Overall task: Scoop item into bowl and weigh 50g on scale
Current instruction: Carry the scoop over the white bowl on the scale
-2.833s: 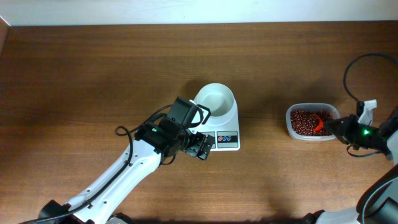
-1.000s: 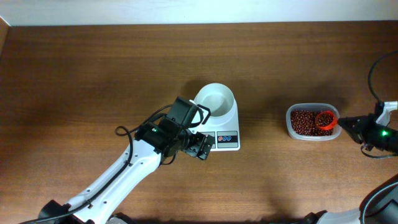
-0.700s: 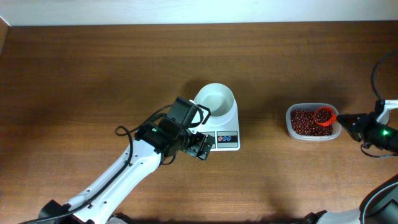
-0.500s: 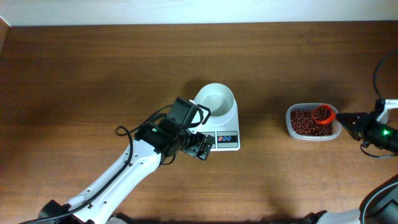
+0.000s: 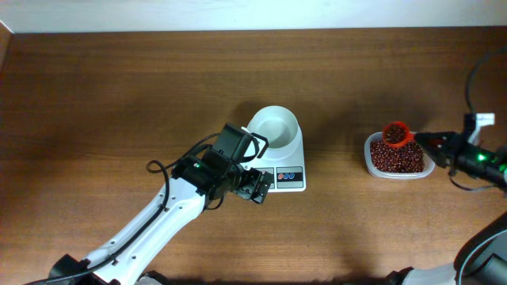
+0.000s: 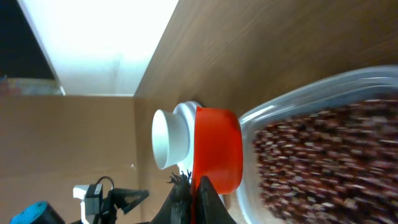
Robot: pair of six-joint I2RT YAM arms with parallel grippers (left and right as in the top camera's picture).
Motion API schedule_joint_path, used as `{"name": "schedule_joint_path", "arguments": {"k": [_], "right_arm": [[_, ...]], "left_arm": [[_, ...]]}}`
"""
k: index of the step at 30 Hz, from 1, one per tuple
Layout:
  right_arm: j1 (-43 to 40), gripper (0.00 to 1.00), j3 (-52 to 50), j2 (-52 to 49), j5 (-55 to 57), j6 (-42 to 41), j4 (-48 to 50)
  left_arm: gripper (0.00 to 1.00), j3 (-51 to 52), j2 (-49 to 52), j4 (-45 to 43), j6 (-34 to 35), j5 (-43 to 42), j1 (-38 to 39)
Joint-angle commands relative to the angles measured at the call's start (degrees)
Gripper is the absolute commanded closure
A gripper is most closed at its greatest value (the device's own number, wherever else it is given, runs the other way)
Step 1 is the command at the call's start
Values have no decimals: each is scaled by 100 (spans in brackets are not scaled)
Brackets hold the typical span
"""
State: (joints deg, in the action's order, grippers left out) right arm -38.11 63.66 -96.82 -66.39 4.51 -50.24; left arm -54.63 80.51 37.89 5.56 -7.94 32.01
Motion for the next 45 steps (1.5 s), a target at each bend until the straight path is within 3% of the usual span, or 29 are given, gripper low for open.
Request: {"name": "schedule_joint_path", "arguments": {"k": [1,4,15,21,26,32,34,45], "right_arm": [[402,96,129,-42,-374,-219,98],[785,96,131,-42,-367,-542,433],[2636,96,129,-42,-345,-3198,2929],[3456,96,129,-42,275,-3650,3324],[4085,96,129,-42,1438,-3576,3390],[4675,96,129,-42,2474,-2592,3477],[4843,96,131,-42,2531,-2129,3539],[4909,96,605,-28,2555,-1276,3416]], "left_arm": [[1,42,13,-11,-90,22,-15],[1,42,13,-11,-90,24,-15],[1,42,13,-11,-90,24,-15],[1,42,13,-11,-90,24,-15],[1,42,13,-11,-90,24,-15],[1,42,13,-11,-90,24,-15],[1,42,13,-11,-90,24,-15],[1,42,13,-11,-90,24,-15]]}}
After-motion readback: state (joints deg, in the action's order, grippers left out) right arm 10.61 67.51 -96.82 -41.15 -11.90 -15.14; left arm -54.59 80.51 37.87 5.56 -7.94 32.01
